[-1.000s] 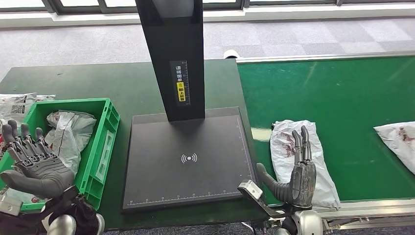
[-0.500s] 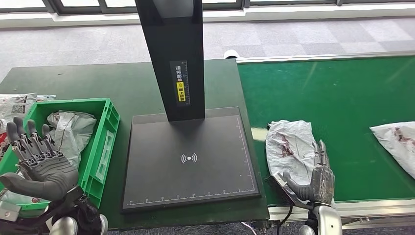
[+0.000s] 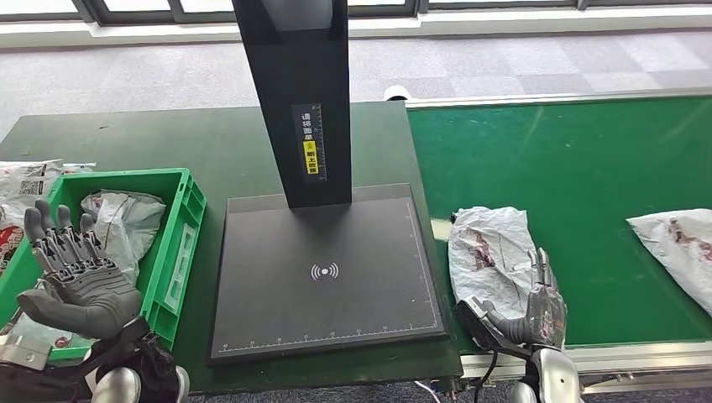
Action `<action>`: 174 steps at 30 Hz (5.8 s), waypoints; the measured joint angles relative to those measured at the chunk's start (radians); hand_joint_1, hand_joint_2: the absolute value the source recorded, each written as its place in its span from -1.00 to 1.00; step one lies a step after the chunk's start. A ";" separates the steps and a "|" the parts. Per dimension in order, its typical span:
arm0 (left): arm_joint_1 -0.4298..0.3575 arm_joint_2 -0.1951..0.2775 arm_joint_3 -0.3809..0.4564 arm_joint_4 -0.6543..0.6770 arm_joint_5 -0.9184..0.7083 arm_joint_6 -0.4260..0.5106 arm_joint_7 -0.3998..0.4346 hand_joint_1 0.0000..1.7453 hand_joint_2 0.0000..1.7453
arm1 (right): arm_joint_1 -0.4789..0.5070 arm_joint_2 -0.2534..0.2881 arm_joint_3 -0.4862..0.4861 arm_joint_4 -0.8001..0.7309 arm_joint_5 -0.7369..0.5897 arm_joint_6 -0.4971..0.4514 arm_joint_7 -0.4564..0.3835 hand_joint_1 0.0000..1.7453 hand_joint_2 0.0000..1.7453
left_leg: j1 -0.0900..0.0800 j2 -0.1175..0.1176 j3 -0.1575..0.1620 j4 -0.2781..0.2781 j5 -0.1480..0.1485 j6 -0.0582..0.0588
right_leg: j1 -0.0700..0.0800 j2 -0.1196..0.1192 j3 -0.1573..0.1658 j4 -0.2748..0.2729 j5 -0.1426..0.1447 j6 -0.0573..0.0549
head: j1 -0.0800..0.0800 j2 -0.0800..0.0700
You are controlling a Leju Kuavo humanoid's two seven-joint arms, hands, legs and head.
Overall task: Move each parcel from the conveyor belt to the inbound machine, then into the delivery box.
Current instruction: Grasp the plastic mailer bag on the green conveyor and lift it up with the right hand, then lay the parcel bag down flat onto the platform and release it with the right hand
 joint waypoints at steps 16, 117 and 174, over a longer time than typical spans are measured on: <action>-0.028 0.012 -0.037 0.059 -0.007 0.019 0.000 -1.00 -1.00 | -0.045 0.006 -0.017 0.196 0.071 0.084 0.100 -1.00 1.00 | 0.000 0.000 0.000 0.000 0.000 0.000 | 0.000 0.000 0.000 0.000 0.000 0.000 | 0.000 0.000; -0.053 0.023 -0.105 0.113 -0.001 0.056 0.000 -1.00 -1.00 | -0.046 0.199 0.517 -0.085 -0.298 -0.207 -0.265 1.00 1.00 | 0.002 -0.001 0.002 0.000 0.001 -0.001 | 0.002 -0.002 0.003 0.001 -0.001 -0.001 | 0.000 0.000; -0.073 0.050 -0.210 0.220 -0.336 0.202 0.109 -1.00 -1.00 | 0.103 0.234 0.489 -0.490 -0.244 -0.262 -0.540 -1.00 1.00 | 0.001 -0.002 0.002 0.000 0.000 -0.001 | 0.001 -0.002 0.002 0.001 -0.001 -0.001 | 0.000 0.000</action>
